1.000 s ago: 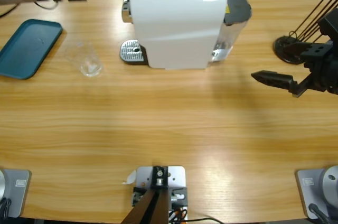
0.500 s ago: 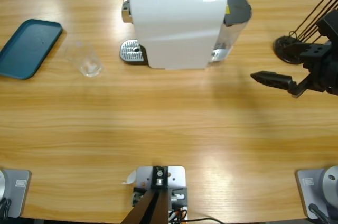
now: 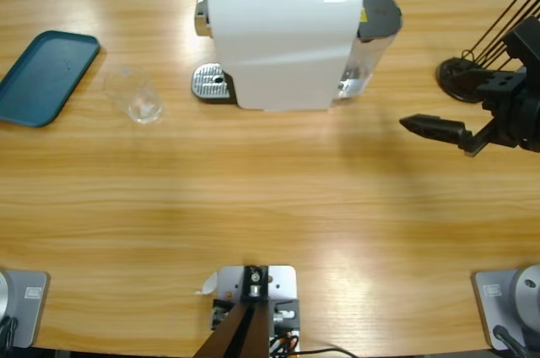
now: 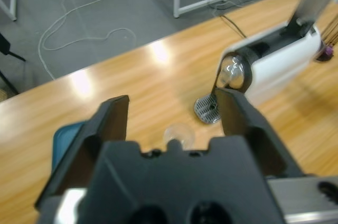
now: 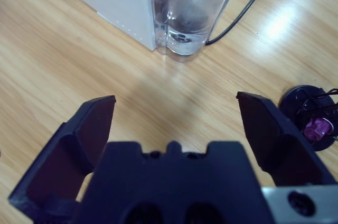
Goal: Pour coffee
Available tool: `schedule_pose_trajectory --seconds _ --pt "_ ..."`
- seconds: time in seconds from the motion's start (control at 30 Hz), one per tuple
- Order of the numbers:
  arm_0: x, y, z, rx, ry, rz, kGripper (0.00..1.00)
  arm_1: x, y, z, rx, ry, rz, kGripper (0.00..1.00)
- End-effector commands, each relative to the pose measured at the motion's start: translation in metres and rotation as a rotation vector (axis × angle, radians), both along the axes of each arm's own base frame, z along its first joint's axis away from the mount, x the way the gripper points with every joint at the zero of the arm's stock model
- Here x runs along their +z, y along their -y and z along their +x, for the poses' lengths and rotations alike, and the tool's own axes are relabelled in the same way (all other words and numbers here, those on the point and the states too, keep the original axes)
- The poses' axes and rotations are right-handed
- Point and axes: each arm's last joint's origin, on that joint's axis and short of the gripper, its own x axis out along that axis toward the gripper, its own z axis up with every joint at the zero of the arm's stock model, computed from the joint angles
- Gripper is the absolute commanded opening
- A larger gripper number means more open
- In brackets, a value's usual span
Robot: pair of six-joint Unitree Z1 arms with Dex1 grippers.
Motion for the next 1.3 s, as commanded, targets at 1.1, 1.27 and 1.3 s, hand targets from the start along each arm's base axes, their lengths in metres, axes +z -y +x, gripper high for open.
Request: schedule_pose_trajectory --seconds 1.1,1.27,1.3 --pt "-0.179 0.036 0.043 0.000 -0.320 0.133 0.996 -0.017 -0.004 0.003 0.004 -0.054 -0.047 1.000" --pt "-0.187 0.044 0.050 -0.038 -0.347 0.121 0.996 -0.017 -0.004 0.003 0.004 -0.054 -0.047 1.000" --pt "-0.188 0.045 0.052 -0.040 -0.349 0.121 0.996 -0.017 -0.004 0.003 0.005 -0.054 -0.047 1.000"
